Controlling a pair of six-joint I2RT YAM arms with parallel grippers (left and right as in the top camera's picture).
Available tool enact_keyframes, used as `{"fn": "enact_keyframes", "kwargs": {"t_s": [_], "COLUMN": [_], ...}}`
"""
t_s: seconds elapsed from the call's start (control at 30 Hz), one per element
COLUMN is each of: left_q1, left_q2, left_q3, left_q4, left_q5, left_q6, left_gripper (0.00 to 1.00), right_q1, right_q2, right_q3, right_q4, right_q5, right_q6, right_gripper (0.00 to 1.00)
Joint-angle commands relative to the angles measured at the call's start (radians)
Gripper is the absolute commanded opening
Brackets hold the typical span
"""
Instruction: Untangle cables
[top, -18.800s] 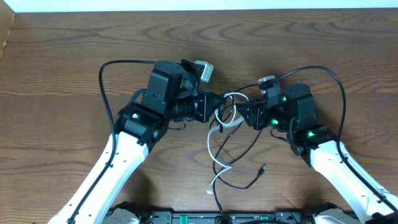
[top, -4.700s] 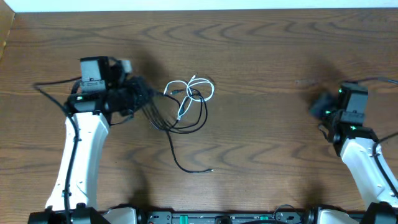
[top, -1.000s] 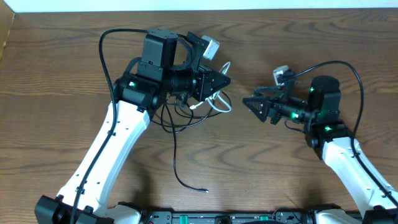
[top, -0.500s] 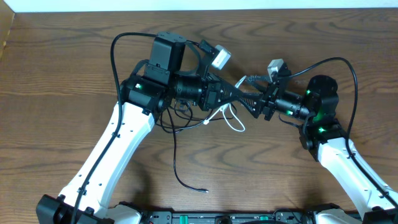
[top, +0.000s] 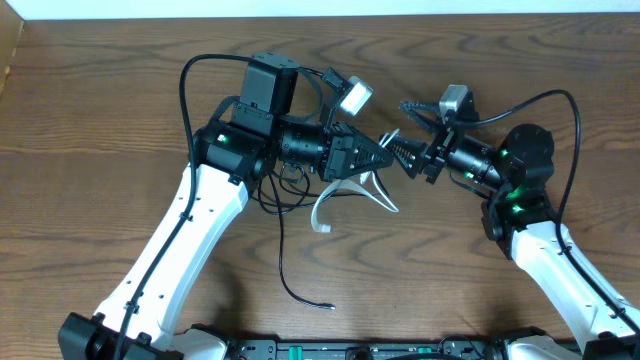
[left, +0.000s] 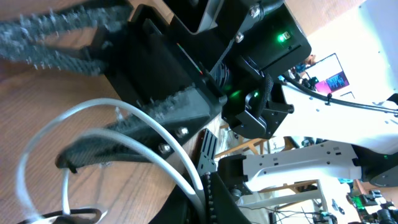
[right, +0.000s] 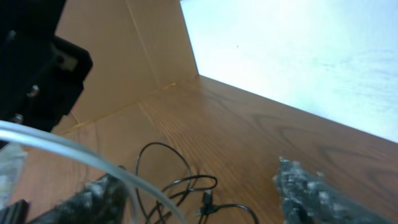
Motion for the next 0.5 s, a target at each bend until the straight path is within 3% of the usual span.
{"fn": "enact_keyframes", "kwargs": {"t_s": [0.0,0.07,0.13,0.4,0.47], "left_q1": [-0.002,-0.002,-0.002,-0.002,-0.002], "left_q2": [0.004,0.004,0.004,0.004,0.004], "left_q3": [0.004,0.004,0.004,0.004,0.004], "left_q4": [-0.001,-0.001,-0.003,-0.095,-0.113], "left_q5": [0.010,0.009,-0.025,-0.319,-0.358], "left_q6": [0.003,0.015,0.018,0.018,0.018], "left_gripper": [0.07,0.08,0.07,0.17,0.27], "right_q1": [0.006,0.006,0.006,0.006,0.006], "right_q2": [0.003,0.003,0.003,0.003,0.003], "right_q3": [0.004,0.004,0.004,0.004,0.004], "right_q4": [0.002,0.002,-0.011,-0.190,-0.231], "right_q5": [0.008,0.008,0.008,0.009,0.013], "right_q6": [0.000,0.011,0.047,0.051,0.046], "right_gripper": [0.49,0.21,0.05,0.01,0.01]}}
